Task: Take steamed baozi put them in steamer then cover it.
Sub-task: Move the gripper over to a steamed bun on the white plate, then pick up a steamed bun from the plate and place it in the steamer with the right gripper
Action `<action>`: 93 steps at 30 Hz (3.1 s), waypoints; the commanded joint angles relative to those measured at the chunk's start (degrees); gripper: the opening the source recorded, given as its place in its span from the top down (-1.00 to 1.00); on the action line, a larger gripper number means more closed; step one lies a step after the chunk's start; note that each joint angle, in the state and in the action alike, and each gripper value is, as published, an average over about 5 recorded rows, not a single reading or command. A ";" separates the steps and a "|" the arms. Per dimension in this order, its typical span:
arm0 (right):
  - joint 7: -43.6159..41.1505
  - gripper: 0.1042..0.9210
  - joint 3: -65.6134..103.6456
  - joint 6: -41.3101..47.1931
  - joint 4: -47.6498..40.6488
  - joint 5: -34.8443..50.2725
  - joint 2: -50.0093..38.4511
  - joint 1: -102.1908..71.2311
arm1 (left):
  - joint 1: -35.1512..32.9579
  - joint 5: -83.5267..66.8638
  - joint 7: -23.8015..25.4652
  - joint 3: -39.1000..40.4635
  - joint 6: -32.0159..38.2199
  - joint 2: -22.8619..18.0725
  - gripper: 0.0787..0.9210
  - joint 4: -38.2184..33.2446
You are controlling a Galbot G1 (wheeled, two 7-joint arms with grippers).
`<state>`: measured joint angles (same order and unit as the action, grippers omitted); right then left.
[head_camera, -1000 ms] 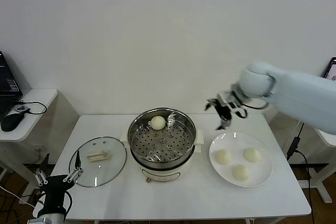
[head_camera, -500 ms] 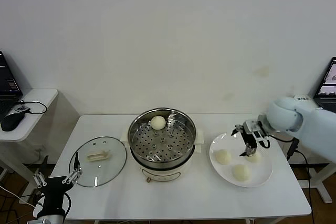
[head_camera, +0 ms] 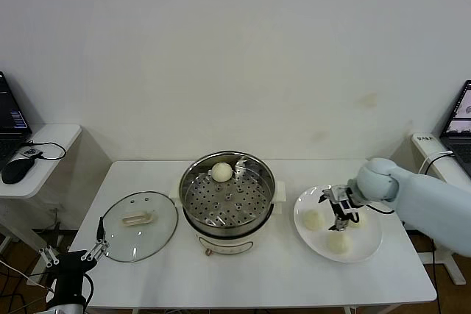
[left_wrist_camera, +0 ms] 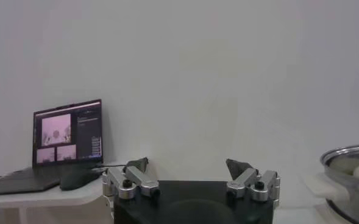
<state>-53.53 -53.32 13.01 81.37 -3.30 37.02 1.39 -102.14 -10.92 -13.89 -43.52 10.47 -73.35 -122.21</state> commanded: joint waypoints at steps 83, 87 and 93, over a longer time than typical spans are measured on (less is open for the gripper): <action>9.09 0.01 -16.63 22.59 -14.20 30.50 46.49 21.89 | 1.98 -0.28 -0.26 -1.60 0.57 0.03 -0.77 -2.23; 9.56 0.01 -16.69 23.52 -14.67 29.89 46.89 21.16 | 2.25 -0.27 -0.26 -1.57 0.53 0.00 -0.77 -1.97; 9.71 -0.02 -16.73 24.37 -14.59 29.41 46.31 20.86 | 2.47 -0.26 -0.26 -1.53 0.54 0.02 -0.77 -1.60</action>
<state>-44.56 -69.74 36.33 68.73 25.97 80.41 23.28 -99.70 -11.19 -14.16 -44.99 11.04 -73.38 -123.89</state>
